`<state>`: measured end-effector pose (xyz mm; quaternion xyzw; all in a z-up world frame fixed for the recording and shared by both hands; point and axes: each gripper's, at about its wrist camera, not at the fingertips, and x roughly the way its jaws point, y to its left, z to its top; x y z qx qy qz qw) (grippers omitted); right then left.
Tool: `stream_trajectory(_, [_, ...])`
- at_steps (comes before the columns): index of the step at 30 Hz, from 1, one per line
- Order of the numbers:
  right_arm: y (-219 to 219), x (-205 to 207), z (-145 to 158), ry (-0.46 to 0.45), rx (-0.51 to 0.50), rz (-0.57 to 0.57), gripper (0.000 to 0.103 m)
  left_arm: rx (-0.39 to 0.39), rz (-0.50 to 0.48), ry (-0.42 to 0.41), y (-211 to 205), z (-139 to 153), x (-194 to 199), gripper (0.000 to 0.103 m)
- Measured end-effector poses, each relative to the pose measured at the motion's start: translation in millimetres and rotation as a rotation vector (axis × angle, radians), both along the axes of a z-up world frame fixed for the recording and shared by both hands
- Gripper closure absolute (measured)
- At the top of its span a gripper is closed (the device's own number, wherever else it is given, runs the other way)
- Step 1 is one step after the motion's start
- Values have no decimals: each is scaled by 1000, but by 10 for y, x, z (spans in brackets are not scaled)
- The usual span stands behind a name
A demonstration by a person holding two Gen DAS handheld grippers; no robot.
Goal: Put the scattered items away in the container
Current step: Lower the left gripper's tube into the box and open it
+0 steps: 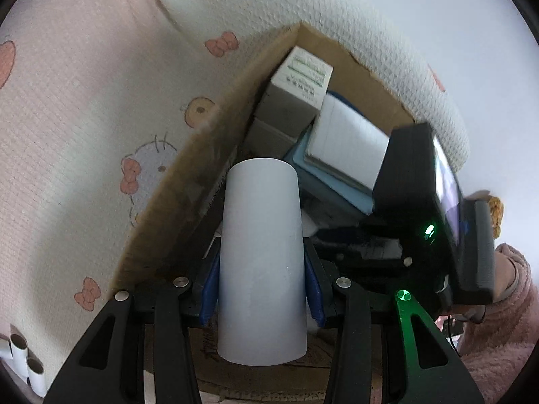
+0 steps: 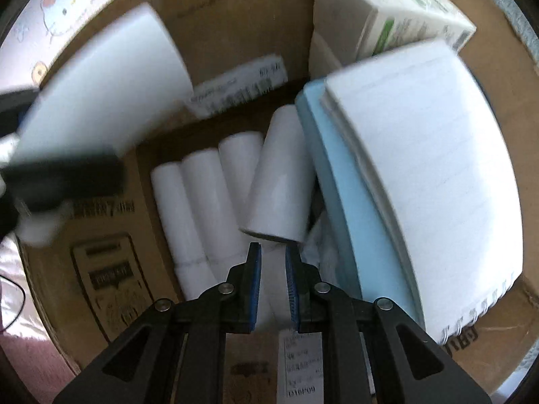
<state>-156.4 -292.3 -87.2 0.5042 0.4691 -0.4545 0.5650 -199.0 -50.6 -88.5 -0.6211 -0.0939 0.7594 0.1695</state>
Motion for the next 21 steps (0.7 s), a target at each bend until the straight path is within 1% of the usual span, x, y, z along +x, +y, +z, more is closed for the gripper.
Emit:
stream_trajectory(3, [-86,5,35,16,-27,-11,91,-8,6,-27,3,-75,-11,56])
stream_trajectory(7, [-119,100,32,76,-17,15,91,11,21,-49,-38,-113,-30,56])
stream_trajectory(10, [-125,132,69,103,-26,16,91,12,27,-40,-56,-95,-29,56])
stream_trajectory(13, [-131,159,86,132,-14,12,91,-3,31,-23,-49,-75,-33,56])
stream_trajectory(14, [-123,166,102,126,1,3,91,-7,34,-18,-47,-68,-33,56])
stream_trajectory(15, [-111,174,137,76,6,-3,91,-11,38,-11,-48,-59,-31,56])
stream_trajectory(17, [-101,196,219,-57,5,-24,91,-24,45,12,-47,-28,-25,56])
stream_trajectory(18, [-118,226,252,-97,-15,-21,91,-38,50,30,-46,-6,-22,56])
stream_trajectory(19, [-153,268,259,-94,-33,-9,91,-58,56,52,-45,22,-20,56])
stream_trajectory(21, [-252,326,212,-34,-48,-3,91,-89,65,93,-60,75,-21,56])
